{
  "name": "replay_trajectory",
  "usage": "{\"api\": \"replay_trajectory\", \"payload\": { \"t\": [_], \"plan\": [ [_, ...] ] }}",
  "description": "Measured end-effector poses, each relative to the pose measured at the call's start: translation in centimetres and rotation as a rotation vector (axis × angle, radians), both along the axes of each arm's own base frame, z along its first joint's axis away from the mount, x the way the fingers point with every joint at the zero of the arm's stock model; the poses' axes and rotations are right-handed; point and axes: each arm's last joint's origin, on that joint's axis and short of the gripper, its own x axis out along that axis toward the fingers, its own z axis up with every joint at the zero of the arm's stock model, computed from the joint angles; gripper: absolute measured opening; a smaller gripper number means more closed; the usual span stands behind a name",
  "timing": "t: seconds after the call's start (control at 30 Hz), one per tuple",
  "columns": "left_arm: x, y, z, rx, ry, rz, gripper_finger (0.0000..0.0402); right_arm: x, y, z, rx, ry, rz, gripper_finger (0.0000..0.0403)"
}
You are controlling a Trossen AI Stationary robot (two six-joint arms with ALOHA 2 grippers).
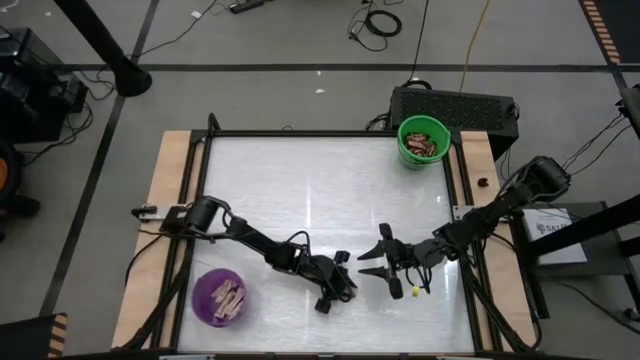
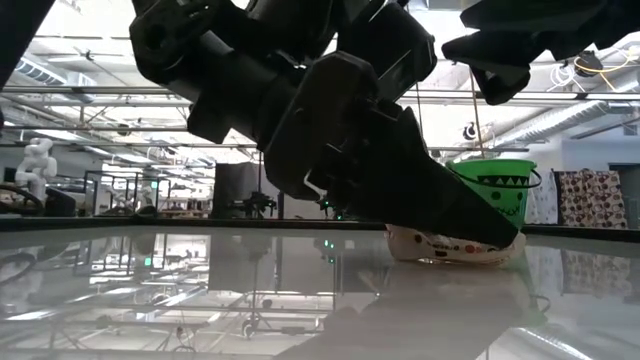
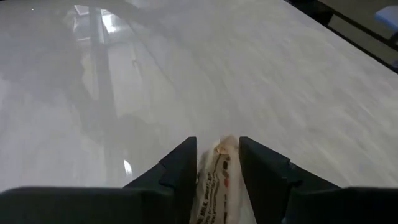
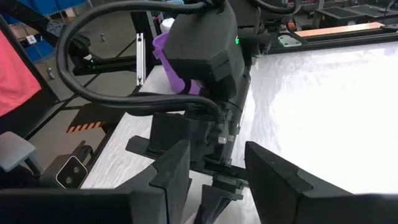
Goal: Sort candy by brand, put in halloween buckets
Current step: Put the white candy bar into the purple bucket
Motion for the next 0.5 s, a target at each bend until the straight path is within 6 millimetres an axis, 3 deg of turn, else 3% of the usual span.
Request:
{"api": "replay_trajectory", "payload": {
  "t": [0.37, 0.5],
  "plan": [
    [0.03, 0.04, 0.03, 0.003, -0.005, -0.002, 0.0017, 0.00, 0.00, 0.00, -0.010, -0.002, 0.003, 0.0146],
    [0.03, 0.00, 0.43, 0.008, -0.021, -0.011, 0.0008, 0.00, 0.00, 0.01, -0.014, -0.002, 0.004, 0.0146]
  ]
}}
